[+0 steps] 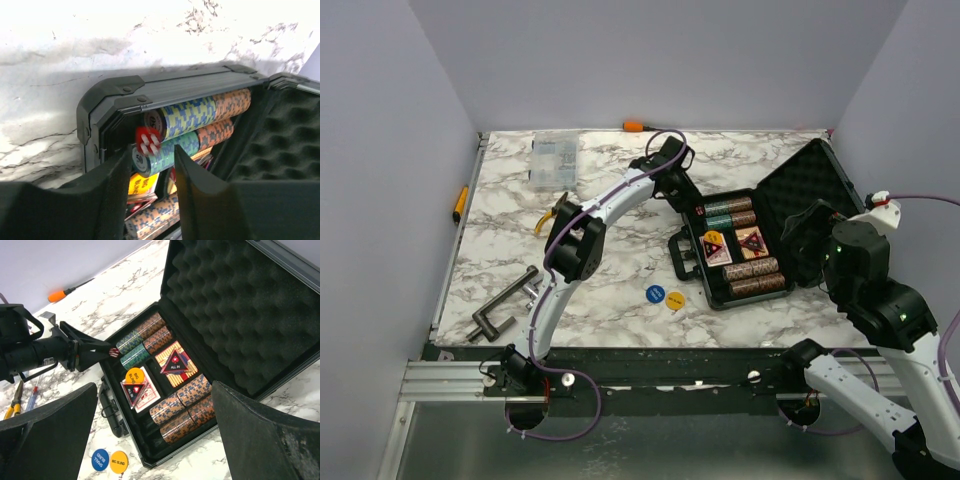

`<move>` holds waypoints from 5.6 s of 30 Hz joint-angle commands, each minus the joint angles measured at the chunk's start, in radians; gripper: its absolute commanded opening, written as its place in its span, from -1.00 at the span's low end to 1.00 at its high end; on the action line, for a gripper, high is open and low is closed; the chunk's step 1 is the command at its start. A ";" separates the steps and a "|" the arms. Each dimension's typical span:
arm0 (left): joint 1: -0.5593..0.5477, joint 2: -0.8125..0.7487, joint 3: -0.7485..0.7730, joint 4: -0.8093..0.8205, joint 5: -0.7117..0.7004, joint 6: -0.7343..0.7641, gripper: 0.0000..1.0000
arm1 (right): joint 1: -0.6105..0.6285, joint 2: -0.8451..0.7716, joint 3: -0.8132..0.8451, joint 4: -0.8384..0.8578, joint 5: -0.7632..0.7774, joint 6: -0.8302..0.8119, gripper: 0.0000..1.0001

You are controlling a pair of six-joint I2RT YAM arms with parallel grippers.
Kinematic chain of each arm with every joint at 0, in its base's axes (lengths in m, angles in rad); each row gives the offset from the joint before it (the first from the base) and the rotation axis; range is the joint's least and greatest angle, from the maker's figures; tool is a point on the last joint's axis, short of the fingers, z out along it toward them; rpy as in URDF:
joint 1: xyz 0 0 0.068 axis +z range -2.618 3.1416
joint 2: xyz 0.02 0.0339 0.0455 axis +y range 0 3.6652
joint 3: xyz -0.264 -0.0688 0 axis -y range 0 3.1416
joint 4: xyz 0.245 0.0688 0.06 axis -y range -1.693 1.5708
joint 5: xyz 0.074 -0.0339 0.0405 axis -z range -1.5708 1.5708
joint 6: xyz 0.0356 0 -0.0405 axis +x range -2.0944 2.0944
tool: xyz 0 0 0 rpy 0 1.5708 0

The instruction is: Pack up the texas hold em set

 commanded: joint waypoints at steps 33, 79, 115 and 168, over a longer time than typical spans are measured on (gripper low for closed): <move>-0.099 -0.892 -0.696 -0.155 -0.560 0.496 0.67 | 0.005 0.017 0.037 -0.007 0.003 0.016 1.00; -0.268 -1.089 -1.223 0.088 -0.281 0.806 0.69 | 0.005 0.313 -0.065 -0.079 -0.706 0.062 1.00; -0.314 -0.641 -1.075 0.189 -0.257 1.023 0.57 | 0.005 0.128 -0.128 -0.188 -0.554 -0.034 1.00; -0.471 -0.733 -1.175 0.157 -0.422 0.805 -0.22 | 0.006 0.137 -0.109 -0.157 -0.534 -0.037 1.00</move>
